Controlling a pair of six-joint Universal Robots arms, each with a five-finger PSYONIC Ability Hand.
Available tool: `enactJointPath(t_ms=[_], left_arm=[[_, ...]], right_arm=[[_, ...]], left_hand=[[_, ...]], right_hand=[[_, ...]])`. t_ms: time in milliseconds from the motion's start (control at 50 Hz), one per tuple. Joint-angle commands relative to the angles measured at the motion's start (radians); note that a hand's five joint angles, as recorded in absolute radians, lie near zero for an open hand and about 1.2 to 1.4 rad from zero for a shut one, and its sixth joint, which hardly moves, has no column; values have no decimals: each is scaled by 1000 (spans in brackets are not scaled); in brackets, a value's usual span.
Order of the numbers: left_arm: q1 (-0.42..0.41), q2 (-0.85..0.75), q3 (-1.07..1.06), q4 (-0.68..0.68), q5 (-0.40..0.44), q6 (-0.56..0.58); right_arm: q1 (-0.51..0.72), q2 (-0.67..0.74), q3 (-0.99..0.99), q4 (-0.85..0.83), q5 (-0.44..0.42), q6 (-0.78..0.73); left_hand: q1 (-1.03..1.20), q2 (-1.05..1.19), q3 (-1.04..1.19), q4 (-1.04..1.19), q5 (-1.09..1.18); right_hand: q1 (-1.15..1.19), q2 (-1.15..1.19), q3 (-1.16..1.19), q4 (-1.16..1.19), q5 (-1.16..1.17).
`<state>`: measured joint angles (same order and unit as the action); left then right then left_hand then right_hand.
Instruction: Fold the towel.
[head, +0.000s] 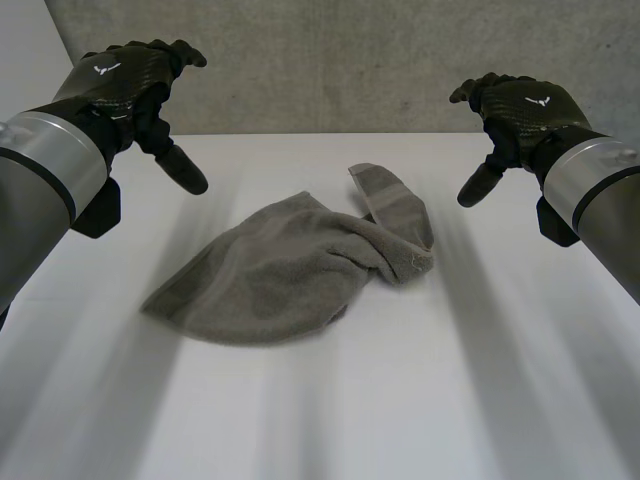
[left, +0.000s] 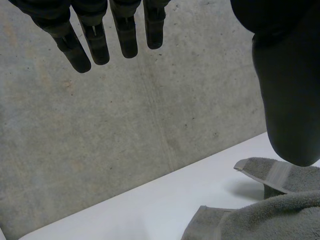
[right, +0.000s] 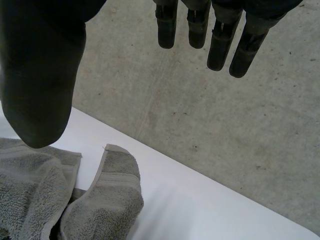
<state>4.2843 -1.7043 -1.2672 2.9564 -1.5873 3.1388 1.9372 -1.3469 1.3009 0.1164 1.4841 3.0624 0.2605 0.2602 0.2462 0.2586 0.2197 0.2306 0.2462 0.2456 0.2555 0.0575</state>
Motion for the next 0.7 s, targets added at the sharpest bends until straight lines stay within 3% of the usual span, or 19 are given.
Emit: enactJointPath(t_ms=[20, 260, 440, 560, 700], left_arm=[[0, -3, -1, 1, 0, 1], [0, -29, -15, 1, 4, 7], [0, -31, -75, 6, 13, 6], [-1, -89, -196, 81, 15, 9], [-3, -196, -276, 216, 17, 7]], right_arm=[[-1, -3, 6, -6, -2, 1], [-3, -40, 72, -135, -4, -1], [2, -23, 64, -141, -15, -14], [5, 110, 29, -124, -19, -85], [98, 386, -155, -98, -8, -160]], left_hand=[[-82, -82, -68, -80, -216], [-82, -82, -68, -80, -216], [-82, -82, -68, -80, -216], [-82, -82, -68, -80, -216], [-82, -82, -68, -80, -216]], right_hand=[[-56, -72, -71, -81, -58], [-56, -72, -71, -81, -58], [-56, -72, -71, -81, -58], [-56, -72, -71, -81, -58], [-56, -72, -71, -81, -58]])
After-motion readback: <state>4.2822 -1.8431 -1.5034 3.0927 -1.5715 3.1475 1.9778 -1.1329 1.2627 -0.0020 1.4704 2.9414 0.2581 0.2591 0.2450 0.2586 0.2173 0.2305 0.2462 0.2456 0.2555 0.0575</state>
